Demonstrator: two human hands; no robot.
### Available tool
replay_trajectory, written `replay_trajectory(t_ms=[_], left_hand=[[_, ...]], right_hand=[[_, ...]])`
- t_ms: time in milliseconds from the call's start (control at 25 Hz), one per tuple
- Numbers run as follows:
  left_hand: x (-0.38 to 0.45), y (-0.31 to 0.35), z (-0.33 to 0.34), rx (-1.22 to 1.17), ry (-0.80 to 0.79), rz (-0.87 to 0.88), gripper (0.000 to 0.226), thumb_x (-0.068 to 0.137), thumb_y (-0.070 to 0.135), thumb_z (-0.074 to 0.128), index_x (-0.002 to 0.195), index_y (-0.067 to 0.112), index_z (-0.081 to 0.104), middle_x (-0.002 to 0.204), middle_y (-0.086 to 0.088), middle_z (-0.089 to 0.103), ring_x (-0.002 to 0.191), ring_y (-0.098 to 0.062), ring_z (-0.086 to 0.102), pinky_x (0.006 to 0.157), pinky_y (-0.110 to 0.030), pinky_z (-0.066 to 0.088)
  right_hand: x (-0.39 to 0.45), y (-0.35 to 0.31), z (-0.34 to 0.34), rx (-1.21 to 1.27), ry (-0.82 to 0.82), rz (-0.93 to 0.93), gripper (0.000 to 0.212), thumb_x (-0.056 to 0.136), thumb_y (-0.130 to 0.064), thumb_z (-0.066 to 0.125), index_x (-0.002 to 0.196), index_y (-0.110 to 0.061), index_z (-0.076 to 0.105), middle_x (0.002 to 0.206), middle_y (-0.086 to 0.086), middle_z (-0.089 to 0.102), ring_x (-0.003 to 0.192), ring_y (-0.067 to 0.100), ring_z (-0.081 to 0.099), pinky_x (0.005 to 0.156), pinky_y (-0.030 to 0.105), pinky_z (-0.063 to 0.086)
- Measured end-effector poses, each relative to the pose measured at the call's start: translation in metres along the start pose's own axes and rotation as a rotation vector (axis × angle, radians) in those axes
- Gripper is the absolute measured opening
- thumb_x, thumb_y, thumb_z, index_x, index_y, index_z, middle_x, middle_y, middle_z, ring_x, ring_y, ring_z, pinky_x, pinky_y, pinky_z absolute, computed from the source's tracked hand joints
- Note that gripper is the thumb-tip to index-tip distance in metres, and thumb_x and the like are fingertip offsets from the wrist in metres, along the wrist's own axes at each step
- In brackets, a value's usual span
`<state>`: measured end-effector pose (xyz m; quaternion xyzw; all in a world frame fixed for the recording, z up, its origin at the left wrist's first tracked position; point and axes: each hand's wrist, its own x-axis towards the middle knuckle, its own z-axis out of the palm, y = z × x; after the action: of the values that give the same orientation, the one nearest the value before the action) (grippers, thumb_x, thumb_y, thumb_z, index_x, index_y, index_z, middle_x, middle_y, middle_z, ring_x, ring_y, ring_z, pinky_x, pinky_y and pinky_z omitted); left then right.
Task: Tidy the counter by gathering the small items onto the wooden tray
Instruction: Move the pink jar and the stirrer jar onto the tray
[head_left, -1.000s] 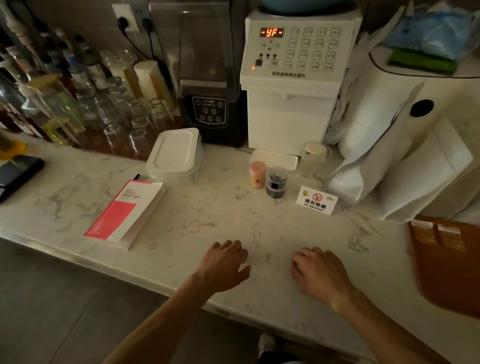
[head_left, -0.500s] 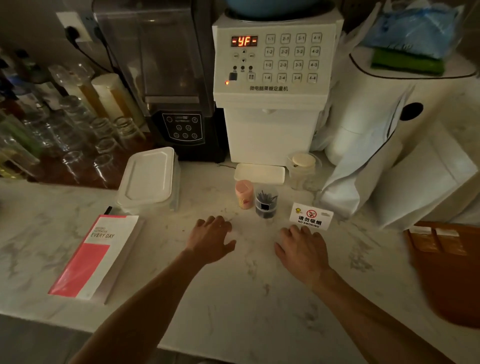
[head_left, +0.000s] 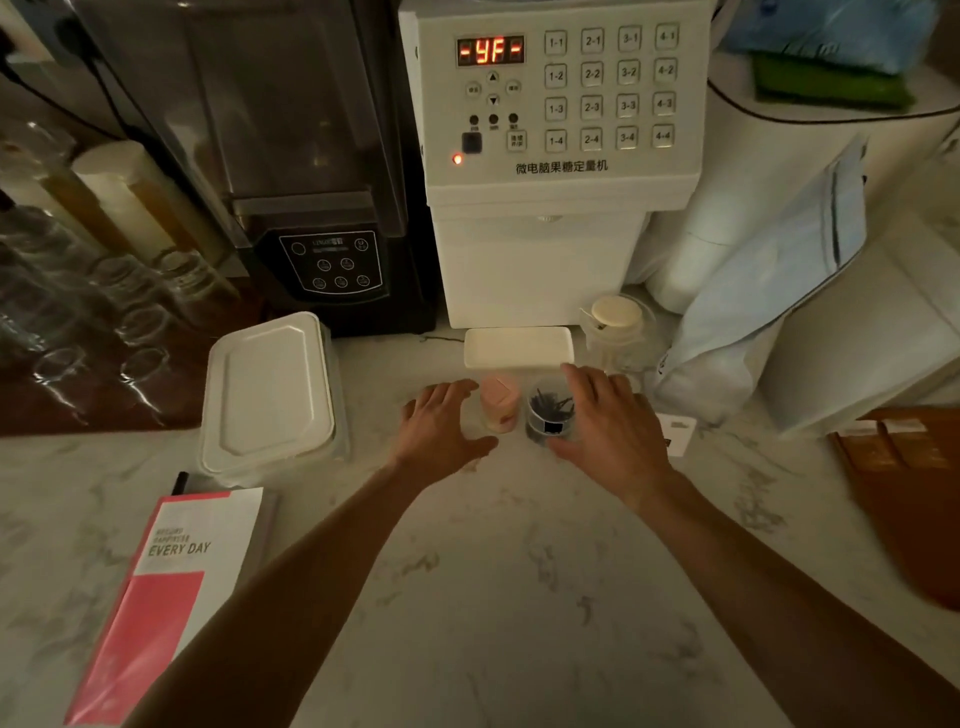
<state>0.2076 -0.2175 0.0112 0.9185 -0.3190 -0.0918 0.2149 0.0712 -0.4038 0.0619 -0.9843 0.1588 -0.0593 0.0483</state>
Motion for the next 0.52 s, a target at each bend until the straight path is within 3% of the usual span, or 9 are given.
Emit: replay_trajectory(t_ms=[200, 360, 520], left_hand=[[0.022, 0.003, 0.01, -0.143, -0.04, -0.028, 0.081, 0.063, 0.051, 0.083, 0.129, 0.037, 0.037, 0.133, 0.005, 0.055, 0.125, -0.022, 0.044, 0.104, -0.046, 0.029], [0.028, 0.008, 0.018, -0.235, -0.015, -0.066, 0.073, 0.063, 0.056, 0.08, 0.119, 0.044, 0.035, 0.12, 0.007, 0.061, 0.112, -0.02, 0.053, 0.099, -0.052, 0.042], [0.029, 0.007, 0.023, -0.259, -0.015, -0.098, 0.068, 0.063, 0.053, 0.081, 0.113, 0.046, 0.035, 0.115, 0.01, 0.063, 0.108, -0.019, 0.055, 0.095, -0.052, 0.046]], right_hand=[[0.016, 0.002, 0.009, -0.012, -0.077, -0.03, 0.083, 0.072, -0.056, 0.071, 0.139, -0.024, 0.034, 0.121, 0.008, 0.062, 0.11, 0.033, 0.052, 0.083, 0.045, 0.045], [0.018, -0.002, 0.017, 0.077, -0.095, 0.005, 0.08, 0.072, -0.044, 0.078, 0.136, -0.024, 0.034, 0.114, 0.011, 0.061, 0.102, 0.031, 0.056, 0.077, 0.042, 0.05], [0.015, -0.006, 0.023, 0.157, -0.094, 0.048, 0.079, 0.073, -0.036, 0.079, 0.135, -0.026, 0.033, 0.114, 0.011, 0.056, 0.1, 0.031, 0.056, 0.066, 0.039, 0.05]])
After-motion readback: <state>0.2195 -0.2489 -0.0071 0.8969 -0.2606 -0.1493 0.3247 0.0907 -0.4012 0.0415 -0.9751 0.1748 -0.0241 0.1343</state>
